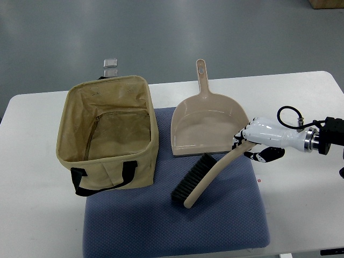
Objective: Put pink broom in yellow bag with right hand
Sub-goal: 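Lift the brush with the right hand and carry it over the basket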
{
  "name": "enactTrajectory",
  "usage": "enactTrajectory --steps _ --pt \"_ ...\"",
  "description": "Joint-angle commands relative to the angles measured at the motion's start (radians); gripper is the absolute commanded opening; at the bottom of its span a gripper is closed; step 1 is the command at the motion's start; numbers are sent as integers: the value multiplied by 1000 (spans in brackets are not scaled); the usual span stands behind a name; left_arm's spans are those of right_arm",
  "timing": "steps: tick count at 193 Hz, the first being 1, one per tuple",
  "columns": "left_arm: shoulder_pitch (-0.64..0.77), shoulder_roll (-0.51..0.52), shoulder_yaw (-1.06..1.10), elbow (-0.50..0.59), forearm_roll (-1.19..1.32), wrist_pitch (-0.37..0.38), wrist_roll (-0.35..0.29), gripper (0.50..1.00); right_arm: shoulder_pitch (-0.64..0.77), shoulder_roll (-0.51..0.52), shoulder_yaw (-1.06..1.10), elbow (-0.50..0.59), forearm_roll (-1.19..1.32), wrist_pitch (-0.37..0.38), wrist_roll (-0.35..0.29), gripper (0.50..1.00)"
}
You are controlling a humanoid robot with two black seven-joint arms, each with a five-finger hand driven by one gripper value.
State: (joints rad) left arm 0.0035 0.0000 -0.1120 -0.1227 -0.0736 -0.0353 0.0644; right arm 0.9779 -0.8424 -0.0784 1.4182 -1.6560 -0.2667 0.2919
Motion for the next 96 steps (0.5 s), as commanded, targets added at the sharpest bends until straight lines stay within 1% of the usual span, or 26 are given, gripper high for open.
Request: enactTrajectory --steps 1,25,49,81,96 --pt "0 0 0 0 0 0 0 1000 48 -29 2 -1 18 -26 10 500" --pt "0 0 0 0 0 0 0 1000 119 -55 0 -1 73 -32 18 500" --pt "1 0 0 0 0 0 0 1000 211 -86 0 -1 154 -20 46 500" --pt "0 0 0 0 0 0 0 1000 312 -93 0 -10 229 -12 47 500" --pt "1 0 0 0 0 0 0 1000 378 -89 0 -34 265 24 46 500"
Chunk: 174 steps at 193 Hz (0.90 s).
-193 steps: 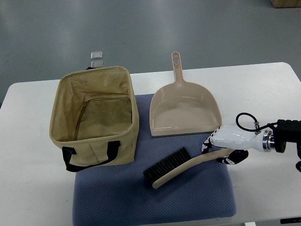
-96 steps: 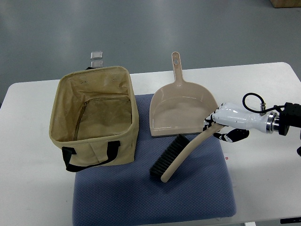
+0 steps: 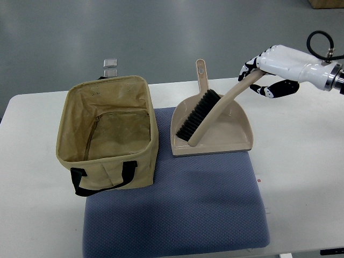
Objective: Put pink broom in yellow bag with right hand
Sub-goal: 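Lift the brush with the right hand and carry it over the basket, then lower the brush into the basket and open the right hand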
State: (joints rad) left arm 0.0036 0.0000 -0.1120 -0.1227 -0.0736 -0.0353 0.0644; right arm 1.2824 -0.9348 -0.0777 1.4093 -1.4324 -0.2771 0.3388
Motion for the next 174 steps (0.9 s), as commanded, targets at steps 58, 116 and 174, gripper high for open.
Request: enactTrajectory --steps 58,116,174 --pt "-1 0 0 0 0 0 0 1000 278 131 -1 -165 101 133 -4 500" --pt "-1 0 0 0 0 0 0 1000 328 343 -1 -171 79 147 -12 500" --pt "1 0 2 0 0 0 0 1000 305 533 -1 -227 29 133 -14 500"
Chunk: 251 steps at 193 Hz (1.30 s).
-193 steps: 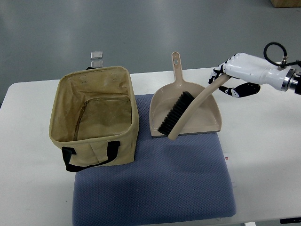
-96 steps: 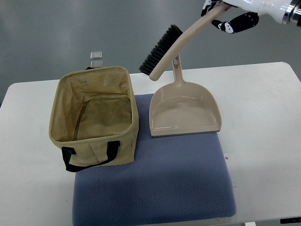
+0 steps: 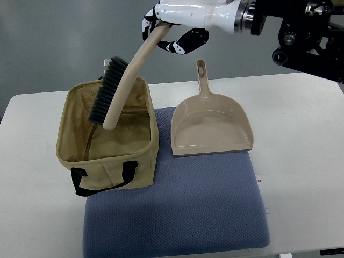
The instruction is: Put pink broom in yellow bag with right hand
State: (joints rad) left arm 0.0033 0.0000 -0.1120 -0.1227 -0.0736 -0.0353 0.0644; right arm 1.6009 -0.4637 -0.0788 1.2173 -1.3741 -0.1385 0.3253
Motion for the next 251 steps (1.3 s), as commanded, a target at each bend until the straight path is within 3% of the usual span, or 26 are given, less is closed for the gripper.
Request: enactTrajectory --steps 1,32,57,75,89,134,179,210,251 --pt "1 0 0 0 0 0 0 1000 -15 68 -1 -41 -31 -6 0 500" --pt "1 0 0 0 0 0 0 1000 -49 102 1 -61 -40 -24 1 500" --pt "1 0 0 0 0 0 0 1000 -75 125 2 -61 -37 -56 6 760" --pt "0 0 0 0 0 0 0 1000 -84 125 2 -61 -28 -58 8 864" --pt "1 0 0 0 0 0 0 1000 -93 119 2 -61 -22 -58 8 891" --pt "0 0 0 0 0 0 0 1000 -194 60 175 -62 -19 -35 6 907" --pt "1 0 0 0 0 0 0 1000 -351 -16 459 -82 55 92 1 907" --pt "0 0 0 0 0 0 0 1000 -475 -32 668 -162 253 198 -5 907" --pt "1 0 0 0 0 0 0 1000 -621 -16 838 -315 550 231 -5 909"
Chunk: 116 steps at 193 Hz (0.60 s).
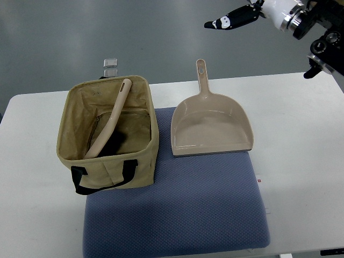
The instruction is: Put pink broom in yellow bag with right hand
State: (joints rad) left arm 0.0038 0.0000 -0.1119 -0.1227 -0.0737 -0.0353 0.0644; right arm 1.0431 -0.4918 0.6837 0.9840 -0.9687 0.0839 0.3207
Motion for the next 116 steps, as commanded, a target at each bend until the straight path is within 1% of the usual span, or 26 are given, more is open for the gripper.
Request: enactTrajectory --steps 1,17,36,57,81,116 --pt "1 0 0 0 0 0 0 1000 -63 12 76 -82 145 8 0 909" --pt "1 0 0 0 -1 0 0 1000 -112 33 135 -163 269 11 0 917" --pt "-1 0 0 0 0 0 0 1000 -146 48 178 -226 378 22 -5 924" --pt "1 0 0 0 0 0 0 1000 -192 55 223 -271 481 89 -43 924" --pt "-1 0 0 0 0 0 0 1000 -244 98 321 -315 554 169 -92 924" --pt "-1 0 0 0 0 0 0 1000 -285 151 362 -366 556 226 -101 926"
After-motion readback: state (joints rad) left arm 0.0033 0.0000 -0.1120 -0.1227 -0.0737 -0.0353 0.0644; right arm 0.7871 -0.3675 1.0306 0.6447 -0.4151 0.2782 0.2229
